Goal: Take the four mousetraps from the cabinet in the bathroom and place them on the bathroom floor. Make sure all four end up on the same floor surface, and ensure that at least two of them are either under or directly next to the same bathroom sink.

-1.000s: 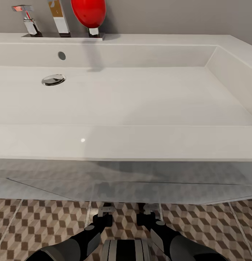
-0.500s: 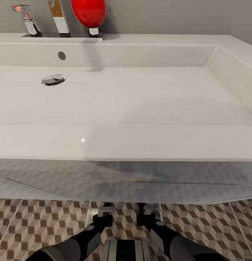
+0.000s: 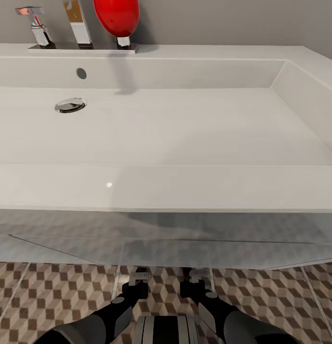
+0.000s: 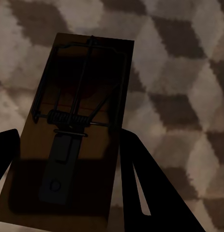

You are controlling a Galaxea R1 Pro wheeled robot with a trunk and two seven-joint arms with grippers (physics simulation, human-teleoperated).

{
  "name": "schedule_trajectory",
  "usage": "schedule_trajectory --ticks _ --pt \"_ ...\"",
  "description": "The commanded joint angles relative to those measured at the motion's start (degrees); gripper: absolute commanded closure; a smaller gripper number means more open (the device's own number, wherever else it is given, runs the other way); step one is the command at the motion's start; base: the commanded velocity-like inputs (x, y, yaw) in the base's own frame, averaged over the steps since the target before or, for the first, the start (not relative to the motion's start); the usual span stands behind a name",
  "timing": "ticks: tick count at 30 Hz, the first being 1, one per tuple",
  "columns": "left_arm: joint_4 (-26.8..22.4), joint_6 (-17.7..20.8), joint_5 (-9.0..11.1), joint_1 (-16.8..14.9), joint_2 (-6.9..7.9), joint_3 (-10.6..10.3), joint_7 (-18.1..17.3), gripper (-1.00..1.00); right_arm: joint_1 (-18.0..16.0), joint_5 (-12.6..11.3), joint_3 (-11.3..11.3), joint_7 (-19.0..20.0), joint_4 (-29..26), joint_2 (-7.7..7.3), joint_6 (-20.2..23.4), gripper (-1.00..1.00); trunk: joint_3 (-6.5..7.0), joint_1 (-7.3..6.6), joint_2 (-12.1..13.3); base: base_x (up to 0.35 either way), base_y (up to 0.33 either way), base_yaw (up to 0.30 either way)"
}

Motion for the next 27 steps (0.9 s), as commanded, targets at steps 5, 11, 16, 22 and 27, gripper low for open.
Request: schedule_trajectory --ticks 5,11,16,22,27 --pt "0.07 -0.22 0.34 -0.03 0.01 -0.49 0.07 1.00 -0.03 0.30 0.10 -0.12 0.63 0.00 -1.79 1.00 -0.03 -0.01 -0.01 0.000 0.000 0.000" --pt "0.10 -0.17 0.34 -0.03 0.01 -0.49 0.07 1.00 -0.03 0.42 0.19 -0.55 0.82 0.00 -2.18 1.00 -0.03 -0.01 -0.01 0.000 0.000 0.000" --pt "0.22 0.24 0.46 -0.03 0.04 -0.53 0.07 1.00 -0.03 0.45 0.21 -0.67 0.86 0.00 -2.26 1.00 -0.03 -0.01 -0.01 0.000 0.000 0.000" --pt "0.29 0.92 0.51 -0.03 0.34 -0.57 0.07 1.00 -0.03 0.45 0.22 -0.69 0.87 0.00 -2.28 1.00 -0.03 -0.01 -0.01 0.000 0.000 0.000" --pt "0.26 0.79 0.45 -0.03 0.43 -0.58 0.07 1.00 -0.03 0.45 0.22 -0.70 0.87 0.00 -2.28 1.00 -0.03 -0.01 -0.01 0.000 0.000 0.000"
